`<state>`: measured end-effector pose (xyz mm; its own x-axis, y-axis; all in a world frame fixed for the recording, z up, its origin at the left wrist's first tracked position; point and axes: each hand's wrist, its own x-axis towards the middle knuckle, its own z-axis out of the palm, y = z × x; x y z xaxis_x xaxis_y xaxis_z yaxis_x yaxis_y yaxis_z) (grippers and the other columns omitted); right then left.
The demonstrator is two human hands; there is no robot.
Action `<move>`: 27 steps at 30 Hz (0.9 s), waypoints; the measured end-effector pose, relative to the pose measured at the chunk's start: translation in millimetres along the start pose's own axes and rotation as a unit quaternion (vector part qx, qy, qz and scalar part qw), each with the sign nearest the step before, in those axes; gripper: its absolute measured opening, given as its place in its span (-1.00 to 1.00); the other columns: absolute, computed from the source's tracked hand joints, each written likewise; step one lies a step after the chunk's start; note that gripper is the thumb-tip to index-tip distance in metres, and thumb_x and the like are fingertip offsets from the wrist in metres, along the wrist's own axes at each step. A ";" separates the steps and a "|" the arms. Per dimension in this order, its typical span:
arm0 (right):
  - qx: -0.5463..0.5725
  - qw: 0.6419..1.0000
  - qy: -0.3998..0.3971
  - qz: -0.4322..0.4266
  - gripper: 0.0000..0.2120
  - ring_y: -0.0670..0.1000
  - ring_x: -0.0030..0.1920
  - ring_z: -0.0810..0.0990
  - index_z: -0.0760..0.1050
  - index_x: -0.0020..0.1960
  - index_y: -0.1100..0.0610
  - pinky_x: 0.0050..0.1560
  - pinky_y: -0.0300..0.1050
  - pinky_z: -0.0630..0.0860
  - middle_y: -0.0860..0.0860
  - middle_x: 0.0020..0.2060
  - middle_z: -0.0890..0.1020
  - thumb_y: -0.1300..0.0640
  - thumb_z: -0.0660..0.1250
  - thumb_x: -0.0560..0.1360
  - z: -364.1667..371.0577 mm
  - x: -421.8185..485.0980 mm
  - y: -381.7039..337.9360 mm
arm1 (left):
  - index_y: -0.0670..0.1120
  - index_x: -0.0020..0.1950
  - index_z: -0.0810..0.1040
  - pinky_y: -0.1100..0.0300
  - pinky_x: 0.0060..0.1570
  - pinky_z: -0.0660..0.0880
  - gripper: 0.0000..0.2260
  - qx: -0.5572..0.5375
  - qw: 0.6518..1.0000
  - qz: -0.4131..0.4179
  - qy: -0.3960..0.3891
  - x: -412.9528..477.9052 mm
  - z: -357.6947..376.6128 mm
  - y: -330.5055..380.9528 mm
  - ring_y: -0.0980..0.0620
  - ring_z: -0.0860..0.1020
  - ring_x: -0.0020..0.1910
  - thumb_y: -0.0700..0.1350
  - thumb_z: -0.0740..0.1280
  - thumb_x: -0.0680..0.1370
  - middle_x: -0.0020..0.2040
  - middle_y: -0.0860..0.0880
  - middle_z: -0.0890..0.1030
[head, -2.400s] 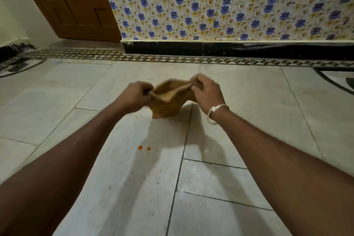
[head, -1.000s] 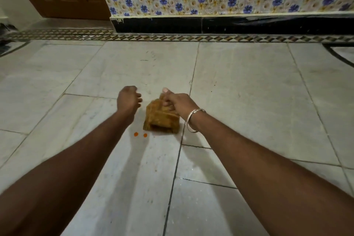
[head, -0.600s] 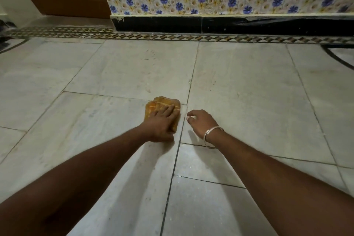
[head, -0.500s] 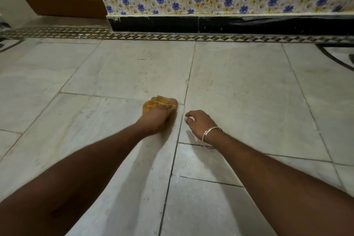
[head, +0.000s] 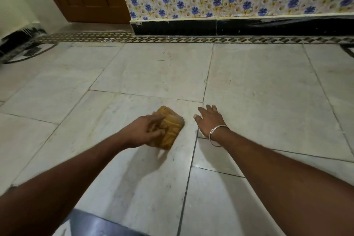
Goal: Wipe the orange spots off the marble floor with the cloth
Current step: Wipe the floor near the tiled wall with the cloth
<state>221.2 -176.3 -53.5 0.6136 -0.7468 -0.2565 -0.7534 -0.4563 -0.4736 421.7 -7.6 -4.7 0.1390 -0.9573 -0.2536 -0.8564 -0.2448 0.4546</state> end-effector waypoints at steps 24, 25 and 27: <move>-0.168 0.980 0.089 -0.054 -0.40 0.06 0.63 -0.19 -0.21 0.64 -0.01 0.58 0.19 -0.23 0.03 0.64 -0.14 -0.17 -0.17 0.67 53.7 39.4 56.1 | 0.06 0.67 -0.32 -0.20 0.50 -0.39 -0.36 0.107 0.965 -0.199 0.131 60.6 135.7 37.5 -0.11 -0.35 0.65 0.27 -0.22 0.66 0.65 -0.02 -0.37; -0.167 0.980 0.094 -0.053 -0.40 0.06 0.63 -0.17 -0.19 0.64 0.01 0.58 0.19 -0.21 0.04 0.64 -0.12 -0.16 -0.16 0.67 54.4 39.2 55.9 | 0.07 0.68 -0.28 -0.21 0.51 -0.36 -0.36 0.122 0.969 -0.173 0.129 72.7 132.0 37.1 -0.09 -0.31 0.66 0.27 -0.21 0.66 0.67 -0.01 -0.33; -0.168 0.980 0.092 -0.053 -0.41 0.06 0.63 -0.16 -0.18 0.64 0.03 0.59 0.17 -0.20 0.04 0.64 -0.12 -0.14 -0.16 0.68 54.1 39.2 57.7 | 0.08 0.70 -0.18 -0.27 0.59 -0.24 -0.39 0.128 0.964 -0.198 0.123 92.5 107.9 11.8 -0.11 -0.20 0.68 0.25 -0.17 0.68 0.71 -0.02 -0.21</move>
<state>214.5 -205.7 -136.4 0.6633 -0.7468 -0.0490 -0.7416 -0.6471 -0.1766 370.7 -82.4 -114.9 0.5674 -0.8116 -0.1393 -0.8022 -0.5830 0.1291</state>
